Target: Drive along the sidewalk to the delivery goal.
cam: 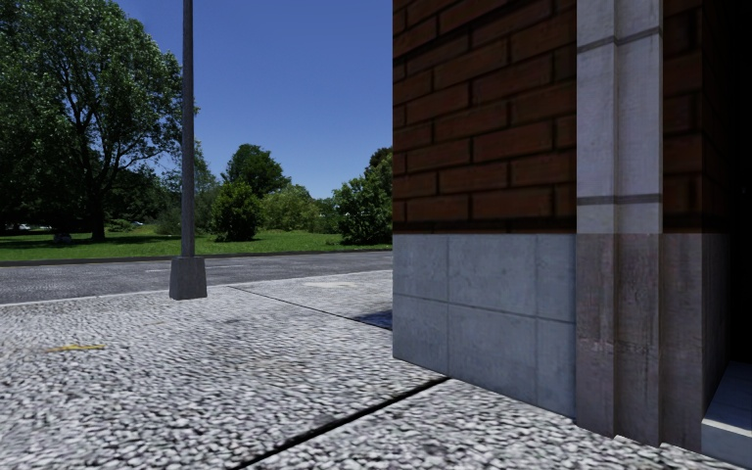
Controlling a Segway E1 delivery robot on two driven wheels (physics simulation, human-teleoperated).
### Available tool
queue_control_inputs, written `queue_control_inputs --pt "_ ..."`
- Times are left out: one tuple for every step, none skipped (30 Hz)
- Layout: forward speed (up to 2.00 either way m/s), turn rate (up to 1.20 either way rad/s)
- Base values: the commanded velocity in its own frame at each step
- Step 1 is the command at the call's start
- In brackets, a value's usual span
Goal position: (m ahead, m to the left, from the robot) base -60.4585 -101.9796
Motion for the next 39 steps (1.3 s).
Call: queue_control_inputs --pt "0.00 0.00" --pt "0.00 0.00" --pt "0.00 0.00" --pt "0.00 0.00" --pt "0.00 0.00" --pt "0.00 0.00" --pt "0.00 0.01" --pt "0.00 0.05" --pt "0.06 0.06" --pt "0.06 0.06" --pt "0.21 0.13" --pt "0.33 0.20" --pt "0.43 0.26" --pt "0.50 0.30" --pt "0.50 0.30" --pt "0.54 0.31" --pt "0.55 0.32" --pt "0.55 0.32" --pt "0.55 0.32" --pt "0.55 0.32" --pt "0.56 0.32" --pt "0.56 0.34" --pt "0.56 0.37" --pt "0.56 0.37" --pt "0.56 0.41" --pt "0.56 0.44" --pt "0.56 0.45" --pt "0.56 0.45" --pt "0.56 0.45" --pt "0.56 0.45" --pt "0.56 0.45" --pt "0.56 0.45" --pt "0.57 0.45" --pt "0.57 0.45" --pt "0.57 0.45" --pt "0.57 0.45" --pt "0.57 0.45" --pt "0.57 0.45" --pt "0.57 0.45"
